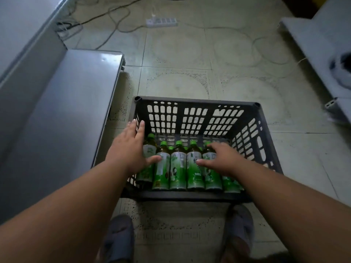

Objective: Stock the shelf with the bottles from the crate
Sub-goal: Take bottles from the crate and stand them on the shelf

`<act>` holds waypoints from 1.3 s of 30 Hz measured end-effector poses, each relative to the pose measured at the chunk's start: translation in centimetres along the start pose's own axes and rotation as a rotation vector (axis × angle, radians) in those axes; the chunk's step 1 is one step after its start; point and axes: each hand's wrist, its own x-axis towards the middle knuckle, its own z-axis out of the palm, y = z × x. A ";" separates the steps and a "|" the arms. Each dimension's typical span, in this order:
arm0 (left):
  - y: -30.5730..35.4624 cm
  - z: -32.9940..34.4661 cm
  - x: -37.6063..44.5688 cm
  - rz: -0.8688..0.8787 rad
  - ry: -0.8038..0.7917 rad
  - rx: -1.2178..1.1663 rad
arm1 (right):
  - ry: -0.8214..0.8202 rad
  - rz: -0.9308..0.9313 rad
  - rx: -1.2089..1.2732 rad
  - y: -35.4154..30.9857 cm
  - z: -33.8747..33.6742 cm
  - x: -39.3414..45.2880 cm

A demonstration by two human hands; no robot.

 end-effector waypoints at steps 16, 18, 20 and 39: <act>-1.9 4.0 3.2 -0.043 -0.052 0.154 | -0.188 -0.029 0.169 -9.1 8.2 13.5; -2.0 4.0 3.3 -0.040 -0.047 0.167 | -0.221 0.009 -0.022 -9.8 8.9 14.9; -2.0 4.0 3.3 -0.039 -0.044 0.174 | -0.210 -0.005 -0.238 -10.4 9.6 15.7; -2.2 3.8 3.3 -0.029 -0.010 0.105 | -0.158 -0.020 0.479 -8.5 11.0 13.6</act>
